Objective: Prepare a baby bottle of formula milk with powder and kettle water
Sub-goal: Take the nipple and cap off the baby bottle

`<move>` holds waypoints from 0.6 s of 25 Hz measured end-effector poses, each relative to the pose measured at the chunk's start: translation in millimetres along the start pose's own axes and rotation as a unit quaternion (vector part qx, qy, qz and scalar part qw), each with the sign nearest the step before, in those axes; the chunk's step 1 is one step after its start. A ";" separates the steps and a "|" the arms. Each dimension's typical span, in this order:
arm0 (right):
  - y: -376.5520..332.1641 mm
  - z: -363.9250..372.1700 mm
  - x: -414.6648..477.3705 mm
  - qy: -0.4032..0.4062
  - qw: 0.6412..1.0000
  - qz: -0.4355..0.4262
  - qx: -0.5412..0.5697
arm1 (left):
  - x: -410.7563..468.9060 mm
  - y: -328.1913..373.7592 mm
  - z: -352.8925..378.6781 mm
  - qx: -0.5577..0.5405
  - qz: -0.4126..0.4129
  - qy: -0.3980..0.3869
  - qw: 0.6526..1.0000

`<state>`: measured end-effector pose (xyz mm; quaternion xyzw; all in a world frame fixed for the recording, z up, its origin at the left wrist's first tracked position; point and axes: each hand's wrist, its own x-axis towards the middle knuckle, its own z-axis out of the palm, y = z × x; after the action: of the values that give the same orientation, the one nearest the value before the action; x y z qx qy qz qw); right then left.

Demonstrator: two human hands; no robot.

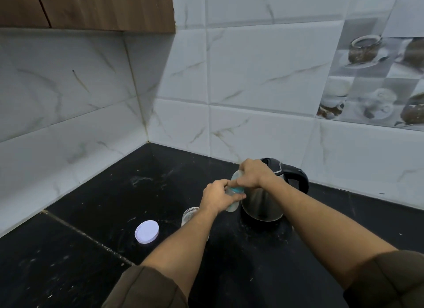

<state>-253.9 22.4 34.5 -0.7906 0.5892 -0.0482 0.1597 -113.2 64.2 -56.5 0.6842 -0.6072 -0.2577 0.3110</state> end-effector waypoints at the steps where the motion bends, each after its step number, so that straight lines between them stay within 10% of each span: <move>1: 1.8 -0.3 -2.3 0.000 1.000 -0.002 -0.003 | -1.2 1.1 0.8 -0.002 0.003 -0.007 1.000; 15: 23.2 -32.5 -18.7 0.000 0.997 -0.054 0.063 | -11.3 -9.8 9.3 -0.024 -0.025 -0.018 0.999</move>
<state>-289.3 27.8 60.1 -0.8098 0.5412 -0.0937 0.2061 -115.0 74.9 -70.3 0.6864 -0.5892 -0.2925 0.3100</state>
